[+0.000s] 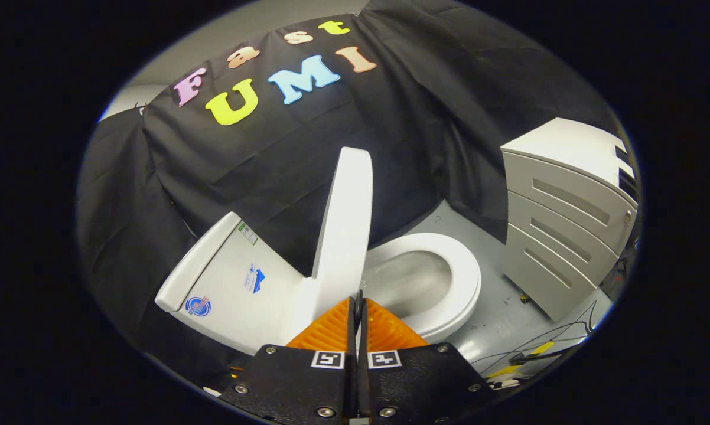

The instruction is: Open the toilet lid.

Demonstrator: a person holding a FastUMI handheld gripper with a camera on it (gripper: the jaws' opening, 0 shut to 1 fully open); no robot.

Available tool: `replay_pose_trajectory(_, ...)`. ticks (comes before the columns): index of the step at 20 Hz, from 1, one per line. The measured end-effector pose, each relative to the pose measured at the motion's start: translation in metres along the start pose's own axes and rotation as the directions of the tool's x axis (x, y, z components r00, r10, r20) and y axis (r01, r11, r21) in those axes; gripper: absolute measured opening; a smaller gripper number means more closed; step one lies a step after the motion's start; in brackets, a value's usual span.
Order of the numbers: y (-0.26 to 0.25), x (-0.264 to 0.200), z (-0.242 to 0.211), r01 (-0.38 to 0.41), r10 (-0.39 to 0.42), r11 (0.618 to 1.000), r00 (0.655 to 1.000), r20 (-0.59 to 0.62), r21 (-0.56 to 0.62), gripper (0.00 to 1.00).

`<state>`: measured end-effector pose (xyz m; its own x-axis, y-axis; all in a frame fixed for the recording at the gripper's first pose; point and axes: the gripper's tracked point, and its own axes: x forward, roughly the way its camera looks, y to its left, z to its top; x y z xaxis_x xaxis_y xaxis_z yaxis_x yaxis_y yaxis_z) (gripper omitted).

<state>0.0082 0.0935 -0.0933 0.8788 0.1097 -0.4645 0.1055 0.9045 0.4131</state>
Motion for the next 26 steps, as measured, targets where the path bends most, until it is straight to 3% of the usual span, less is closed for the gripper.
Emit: replay_pose_trajectory(26, 0.121, -0.016, 0.005, -0.106, 0.138, 0.964, 0.983, 0.118, -0.245, 0.0)
